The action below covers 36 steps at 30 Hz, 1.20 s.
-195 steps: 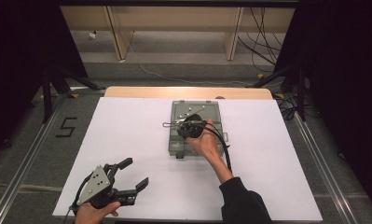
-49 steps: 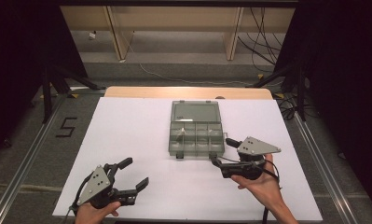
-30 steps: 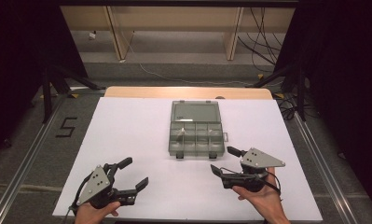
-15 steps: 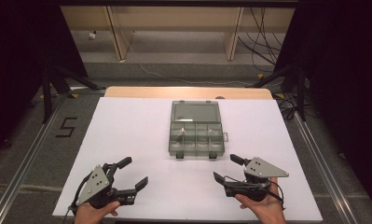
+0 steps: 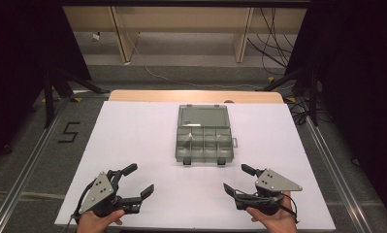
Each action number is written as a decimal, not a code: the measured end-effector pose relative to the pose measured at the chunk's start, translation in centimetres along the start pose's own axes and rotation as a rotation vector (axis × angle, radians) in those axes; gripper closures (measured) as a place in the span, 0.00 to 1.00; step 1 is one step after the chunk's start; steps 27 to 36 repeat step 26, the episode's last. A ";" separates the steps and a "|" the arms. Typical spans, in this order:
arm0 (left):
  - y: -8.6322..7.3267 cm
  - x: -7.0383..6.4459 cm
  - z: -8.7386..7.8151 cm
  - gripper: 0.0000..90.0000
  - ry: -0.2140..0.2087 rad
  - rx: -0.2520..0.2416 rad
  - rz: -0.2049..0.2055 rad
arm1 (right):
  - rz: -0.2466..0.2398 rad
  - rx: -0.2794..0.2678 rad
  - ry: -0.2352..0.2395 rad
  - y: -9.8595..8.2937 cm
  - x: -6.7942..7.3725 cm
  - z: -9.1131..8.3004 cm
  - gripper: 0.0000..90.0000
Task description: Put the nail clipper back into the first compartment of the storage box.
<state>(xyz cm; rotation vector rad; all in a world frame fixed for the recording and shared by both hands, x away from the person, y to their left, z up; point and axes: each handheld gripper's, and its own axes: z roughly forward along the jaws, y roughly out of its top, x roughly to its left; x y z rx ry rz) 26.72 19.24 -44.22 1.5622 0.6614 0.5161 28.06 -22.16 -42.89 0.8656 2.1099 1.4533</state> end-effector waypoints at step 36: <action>0.0 0.0 0.0 0.17 -0.001 0.001 0.004 | -0.023 -0.002 -0.019 -0.1 -0.2 0.0 0.19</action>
